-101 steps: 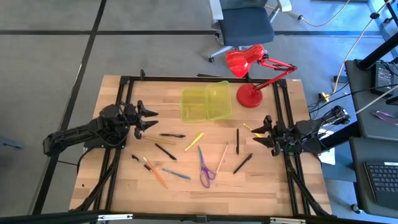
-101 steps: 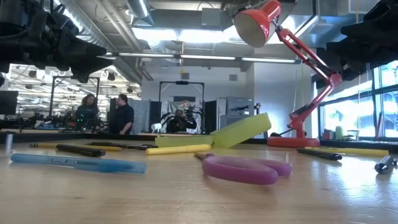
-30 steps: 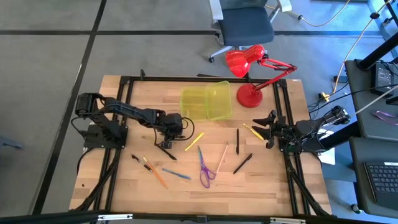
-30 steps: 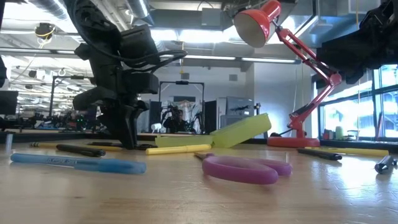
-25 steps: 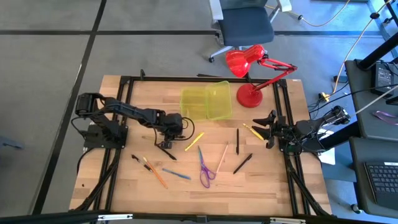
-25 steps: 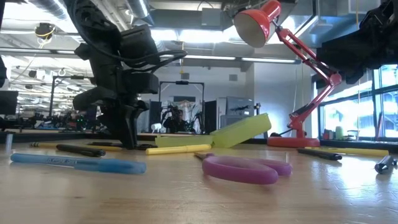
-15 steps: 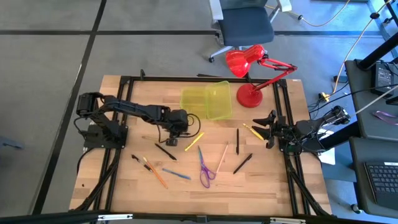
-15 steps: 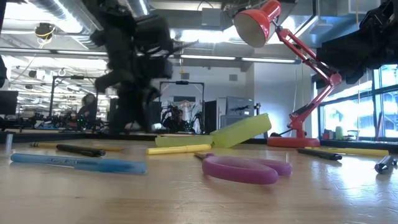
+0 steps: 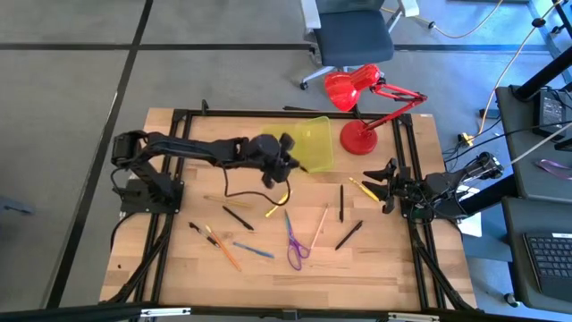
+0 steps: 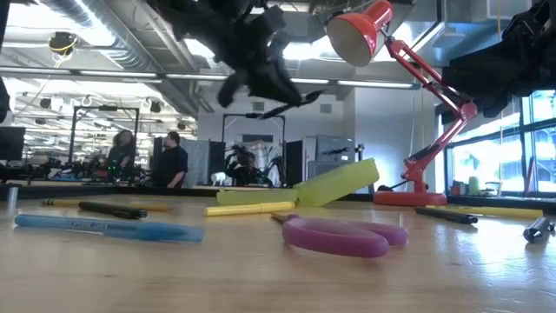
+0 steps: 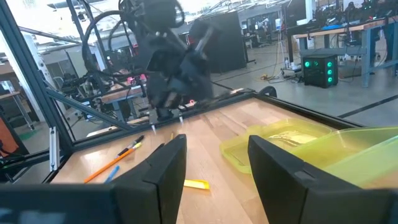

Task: Pick & place school supplies into a supply box
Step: Put the black pen into the yellow supply box

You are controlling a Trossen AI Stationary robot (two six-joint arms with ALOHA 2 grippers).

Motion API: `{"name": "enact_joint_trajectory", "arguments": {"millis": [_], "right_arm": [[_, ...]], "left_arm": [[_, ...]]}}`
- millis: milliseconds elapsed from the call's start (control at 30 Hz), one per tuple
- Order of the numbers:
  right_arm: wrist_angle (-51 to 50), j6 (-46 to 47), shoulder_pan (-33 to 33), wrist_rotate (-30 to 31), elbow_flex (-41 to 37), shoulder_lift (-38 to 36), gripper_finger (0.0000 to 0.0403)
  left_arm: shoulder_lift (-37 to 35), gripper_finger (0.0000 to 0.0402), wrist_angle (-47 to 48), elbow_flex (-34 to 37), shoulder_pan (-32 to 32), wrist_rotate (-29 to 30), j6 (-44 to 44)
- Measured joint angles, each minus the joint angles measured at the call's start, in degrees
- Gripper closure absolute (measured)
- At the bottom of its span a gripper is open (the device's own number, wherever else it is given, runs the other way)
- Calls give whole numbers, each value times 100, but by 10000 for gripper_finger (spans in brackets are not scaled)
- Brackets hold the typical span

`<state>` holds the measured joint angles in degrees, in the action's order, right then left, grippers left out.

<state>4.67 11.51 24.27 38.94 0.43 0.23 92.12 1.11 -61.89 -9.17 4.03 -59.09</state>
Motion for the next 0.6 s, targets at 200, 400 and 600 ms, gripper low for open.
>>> {"name": "enact_joint_trajectory", "arguments": {"millis": [200, 400, 600], "right_arm": [[4, -125, 0, -2, -2, 2, 226], [2, -152, 1, 0, -2, 2, 226], [0, -308, 0, 0, -2, 4, 226]], "left_arm": [[508, 376, -1184, 0, -499, -441, -1220], [1223, 375, -2154, 2, -863, -883, -2127], [1765, 376, -2576, -143, -1236, -1349, -1822]]}}
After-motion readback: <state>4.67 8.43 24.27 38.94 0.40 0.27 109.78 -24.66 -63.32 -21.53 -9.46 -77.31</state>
